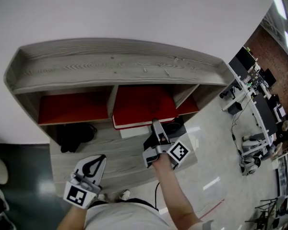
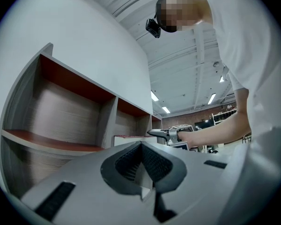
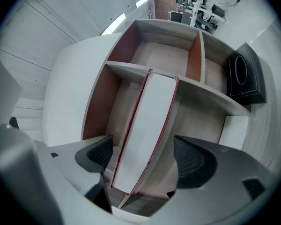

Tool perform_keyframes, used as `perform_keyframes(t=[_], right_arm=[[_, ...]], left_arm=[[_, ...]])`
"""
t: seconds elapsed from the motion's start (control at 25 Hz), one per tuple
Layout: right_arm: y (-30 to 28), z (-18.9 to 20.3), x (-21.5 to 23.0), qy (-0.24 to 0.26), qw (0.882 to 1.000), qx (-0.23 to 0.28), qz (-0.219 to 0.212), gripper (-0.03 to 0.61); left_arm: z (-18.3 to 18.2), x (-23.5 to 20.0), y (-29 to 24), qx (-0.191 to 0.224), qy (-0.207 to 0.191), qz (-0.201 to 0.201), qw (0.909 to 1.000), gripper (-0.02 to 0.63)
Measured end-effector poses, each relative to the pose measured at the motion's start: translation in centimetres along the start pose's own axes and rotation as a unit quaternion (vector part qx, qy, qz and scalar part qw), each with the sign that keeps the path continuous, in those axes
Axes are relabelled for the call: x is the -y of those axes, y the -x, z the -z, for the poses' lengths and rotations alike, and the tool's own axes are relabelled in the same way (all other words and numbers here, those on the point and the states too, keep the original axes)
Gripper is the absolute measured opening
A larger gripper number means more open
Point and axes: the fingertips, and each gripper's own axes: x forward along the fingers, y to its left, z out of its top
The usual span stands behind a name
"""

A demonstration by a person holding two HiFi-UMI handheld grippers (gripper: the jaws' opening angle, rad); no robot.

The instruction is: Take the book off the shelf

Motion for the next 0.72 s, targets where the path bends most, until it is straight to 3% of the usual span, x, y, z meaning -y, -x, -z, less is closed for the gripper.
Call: perform_keyframes(t=[0.72], right_arm=[[-3.2,-0.1,0.6,-0.05,0.999,0.012,0.01,0.454]], left_arm=[[-0.1,-0.4,1.1,-0.016,-0.008,-0.03,0.9994,0.017]])
